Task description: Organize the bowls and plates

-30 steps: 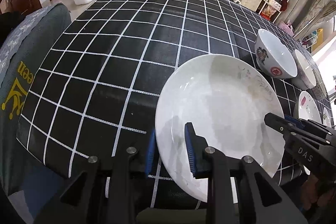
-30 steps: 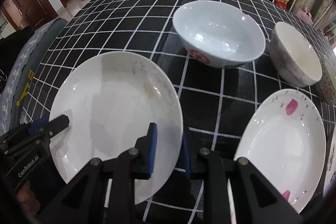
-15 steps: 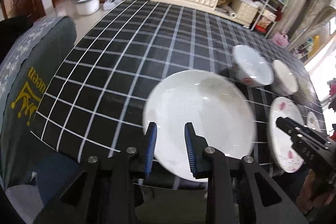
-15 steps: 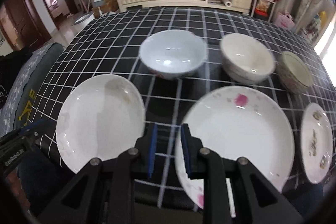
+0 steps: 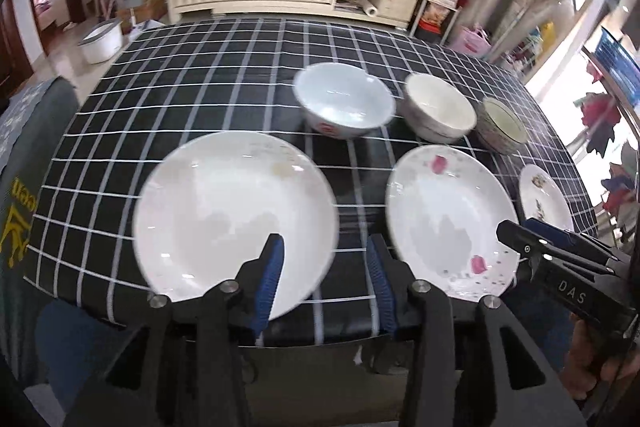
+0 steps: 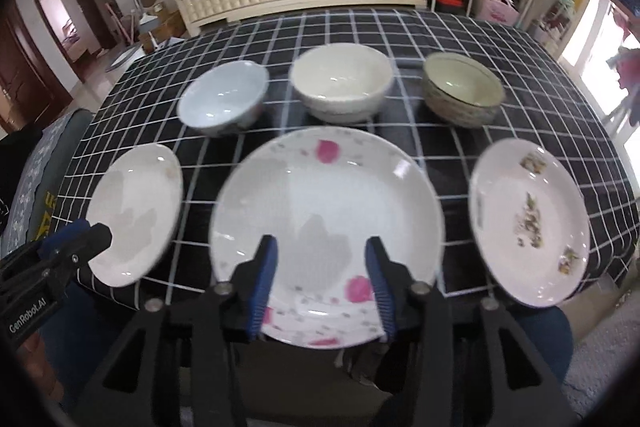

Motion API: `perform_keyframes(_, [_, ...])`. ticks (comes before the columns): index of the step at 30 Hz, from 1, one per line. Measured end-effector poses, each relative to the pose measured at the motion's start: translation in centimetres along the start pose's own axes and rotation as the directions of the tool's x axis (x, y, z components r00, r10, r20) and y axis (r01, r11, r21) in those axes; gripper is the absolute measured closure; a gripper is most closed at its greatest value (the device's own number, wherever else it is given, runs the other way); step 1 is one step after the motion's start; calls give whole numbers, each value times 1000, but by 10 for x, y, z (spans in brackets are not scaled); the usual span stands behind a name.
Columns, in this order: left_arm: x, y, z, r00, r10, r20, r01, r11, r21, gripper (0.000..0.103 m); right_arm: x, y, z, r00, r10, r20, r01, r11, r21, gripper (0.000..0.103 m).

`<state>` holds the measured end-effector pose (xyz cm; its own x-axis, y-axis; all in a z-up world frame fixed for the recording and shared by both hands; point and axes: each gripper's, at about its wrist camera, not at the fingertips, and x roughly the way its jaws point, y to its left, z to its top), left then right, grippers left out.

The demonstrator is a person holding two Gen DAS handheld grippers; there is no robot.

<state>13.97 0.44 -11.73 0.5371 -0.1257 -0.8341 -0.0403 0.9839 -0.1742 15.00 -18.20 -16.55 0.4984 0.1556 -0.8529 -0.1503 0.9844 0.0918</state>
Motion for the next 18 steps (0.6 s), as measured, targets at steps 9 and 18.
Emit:
perform_keyframes(9, [34, -37, 9, 998, -25, -53, 27, 999, 39, 59, -2, -53, 5, 998, -64, 28, 61, 995, 83, 28])
perform_keyframes(18, [77, -53, 15, 992, -21, -122, 30, 997, 73, 59, 32, -64, 10, 999, -31, -24, 32, 998, 54, 28])
